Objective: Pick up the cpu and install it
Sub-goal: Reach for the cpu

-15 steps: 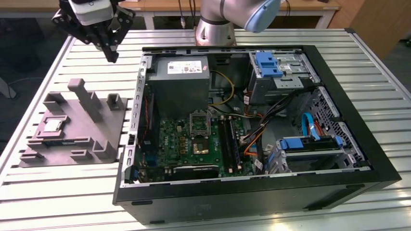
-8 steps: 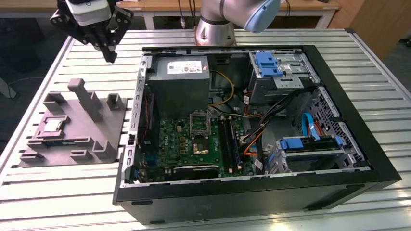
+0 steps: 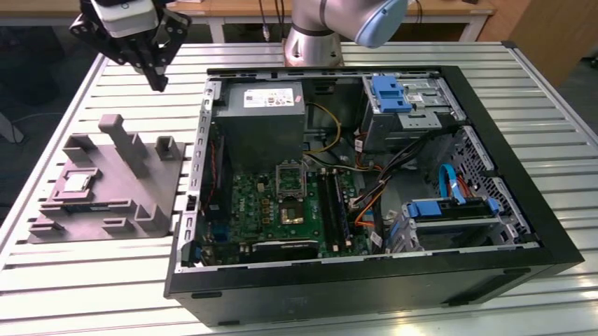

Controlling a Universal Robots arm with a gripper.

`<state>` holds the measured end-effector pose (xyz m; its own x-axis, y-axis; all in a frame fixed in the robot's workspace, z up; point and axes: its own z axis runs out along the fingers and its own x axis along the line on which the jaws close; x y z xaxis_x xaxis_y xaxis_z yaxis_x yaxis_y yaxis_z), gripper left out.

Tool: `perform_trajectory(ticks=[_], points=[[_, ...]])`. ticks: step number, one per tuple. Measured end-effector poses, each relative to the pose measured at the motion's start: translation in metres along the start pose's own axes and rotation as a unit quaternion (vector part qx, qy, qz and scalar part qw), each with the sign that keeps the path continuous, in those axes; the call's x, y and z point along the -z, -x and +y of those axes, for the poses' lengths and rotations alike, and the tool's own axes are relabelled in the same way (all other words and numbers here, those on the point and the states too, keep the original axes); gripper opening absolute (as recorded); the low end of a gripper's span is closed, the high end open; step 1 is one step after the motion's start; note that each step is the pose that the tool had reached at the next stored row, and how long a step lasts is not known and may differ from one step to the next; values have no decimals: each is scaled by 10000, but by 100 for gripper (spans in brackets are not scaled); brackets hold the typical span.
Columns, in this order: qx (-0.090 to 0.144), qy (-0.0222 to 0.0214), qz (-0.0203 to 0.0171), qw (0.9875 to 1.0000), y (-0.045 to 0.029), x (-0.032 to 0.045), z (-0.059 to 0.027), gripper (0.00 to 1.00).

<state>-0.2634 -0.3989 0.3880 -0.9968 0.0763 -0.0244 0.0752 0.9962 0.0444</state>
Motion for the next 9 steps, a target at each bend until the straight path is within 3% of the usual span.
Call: perform_trajectory(ticks=[9], points=[[0, 0, 0, 10000, -66, 0, -5, 11]])
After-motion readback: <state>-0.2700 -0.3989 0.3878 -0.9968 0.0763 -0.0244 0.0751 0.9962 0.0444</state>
